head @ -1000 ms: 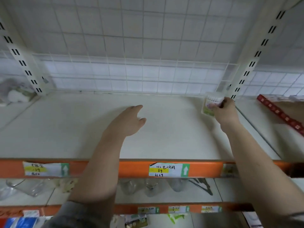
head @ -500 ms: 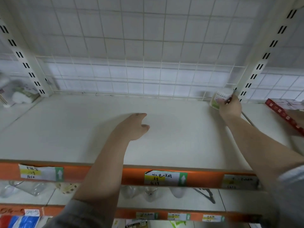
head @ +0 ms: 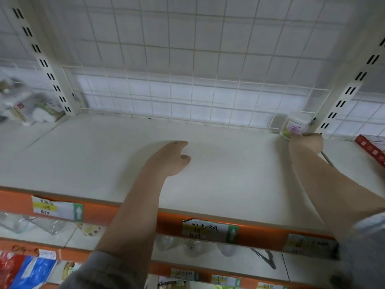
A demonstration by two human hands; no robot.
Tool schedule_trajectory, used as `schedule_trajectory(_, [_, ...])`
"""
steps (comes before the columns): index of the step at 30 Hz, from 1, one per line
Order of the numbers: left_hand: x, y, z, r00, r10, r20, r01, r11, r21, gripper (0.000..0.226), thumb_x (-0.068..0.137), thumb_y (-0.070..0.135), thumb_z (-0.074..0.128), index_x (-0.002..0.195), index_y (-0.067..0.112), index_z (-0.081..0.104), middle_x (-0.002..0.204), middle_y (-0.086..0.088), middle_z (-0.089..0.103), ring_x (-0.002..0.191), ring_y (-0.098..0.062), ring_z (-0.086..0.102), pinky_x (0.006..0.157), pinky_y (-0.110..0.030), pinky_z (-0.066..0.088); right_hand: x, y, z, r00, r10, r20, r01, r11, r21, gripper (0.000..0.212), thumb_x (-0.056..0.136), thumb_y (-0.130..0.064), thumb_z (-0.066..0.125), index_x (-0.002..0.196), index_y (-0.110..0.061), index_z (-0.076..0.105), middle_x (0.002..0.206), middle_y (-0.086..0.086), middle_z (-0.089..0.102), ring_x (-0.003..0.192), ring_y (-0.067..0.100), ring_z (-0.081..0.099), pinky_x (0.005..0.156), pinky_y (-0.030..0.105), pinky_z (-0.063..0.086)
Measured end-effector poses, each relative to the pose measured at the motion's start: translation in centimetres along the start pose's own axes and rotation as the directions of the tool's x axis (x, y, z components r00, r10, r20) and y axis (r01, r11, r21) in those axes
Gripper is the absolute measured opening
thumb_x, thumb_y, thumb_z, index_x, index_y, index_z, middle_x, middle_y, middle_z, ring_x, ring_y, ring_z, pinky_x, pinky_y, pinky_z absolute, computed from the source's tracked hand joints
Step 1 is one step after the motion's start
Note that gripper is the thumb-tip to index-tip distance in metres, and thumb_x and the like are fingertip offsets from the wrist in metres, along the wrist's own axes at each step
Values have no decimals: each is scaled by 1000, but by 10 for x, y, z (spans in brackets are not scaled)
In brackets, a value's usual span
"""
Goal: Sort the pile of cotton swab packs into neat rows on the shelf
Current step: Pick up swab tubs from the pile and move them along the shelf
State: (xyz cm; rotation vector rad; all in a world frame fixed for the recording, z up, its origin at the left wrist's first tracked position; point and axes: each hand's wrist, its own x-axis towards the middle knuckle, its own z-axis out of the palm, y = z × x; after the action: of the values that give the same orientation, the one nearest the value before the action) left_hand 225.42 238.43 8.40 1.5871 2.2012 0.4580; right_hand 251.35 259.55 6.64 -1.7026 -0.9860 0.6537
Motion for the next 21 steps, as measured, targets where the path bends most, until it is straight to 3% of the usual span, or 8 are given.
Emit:
schedule_trajectory(4, [-7,-2,-1,999,-21,-26,20,999,-26,53,98,27,43,148,19,27,155,0,23,141,-15,23,111,-27,20,-1,-5,-1,995,5,97,-2,999,-35,19,88,-17,59,105,-8,58,108,10,61,108,23,58,87,30,48])
schedule_trajectory(6, [-11,-3,-4,999,-29,-27,28,999,-28,53,98,26,42,148,18,26,155,-1,23,142,-15,22,111,-27,19,-5,-9,-2,992,20,121,-16,999,-31,34,87,-19,60,117,-4,55,119,14,59,113,27,57,96,38,47])
schedule_trajectory(8, [-16,-6,-7,999,-36,-39,35,999,-31,53,98,25,42,148,17,26,155,-2,23,142,-16,23,111,-27,19,-13,-13,-1,995,35,97,-29,997,-67,43,88,-22,59,124,0,50,127,16,55,118,29,54,100,36,44])
schedule_trajectory(10, [-20,-10,-12,997,-41,-61,39,998,-43,53,98,25,43,148,16,28,154,-3,25,140,-17,26,110,-27,21,-29,-19,0,999,17,46,-13,996,-91,39,90,-22,57,121,0,52,126,15,57,117,27,55,95,31,43])
schedule_trajectory(14, [-32,-32,-26,990,-83,-115,74,994,-79,51,98,23,43,147,18,30,152,-4,30,137,-19,32,109,-28,24,-76,-33,8,993,-82,89,87,995,-51,33,87,-15,46,110,5,59,113,23,63,107,35,59,89,34,43])
schedule_trajectory(16, [-40,-52,-38,983,-105,-153,94,993,-76,50,98,23,42,146,19,30,152,-4,30,138,-20,32,110,-29,23,-102,-37,12,977,-134,167,146,987,-66,33,83,-18,44,98,3,64,100,24,65,98,33,62,80,33,45])
schedule_trajectory(18, [-51,-74,-52,970,-137,-201,123,989,-77,49,99,24,41,147,19,30,152,-5,30,138,-22,31,111,-32,23,-128,-39,19,946,-184,268,212,974,-80,19,88,-12,44,83,-4,60,78,18,57,82,27,58,68,29,39])
schedule_trajectory(21, [-69,-108,-71,946,-184,-267,165,982,-94,50,99,26,42,147,20,29,152,-6,30,137,-24,31,111,-35,24,-176,-42,32,839,-241,488,327,940,-98,15,88,-11,48,77,-15,56,70,5,51,78,20,49,65,25,38])
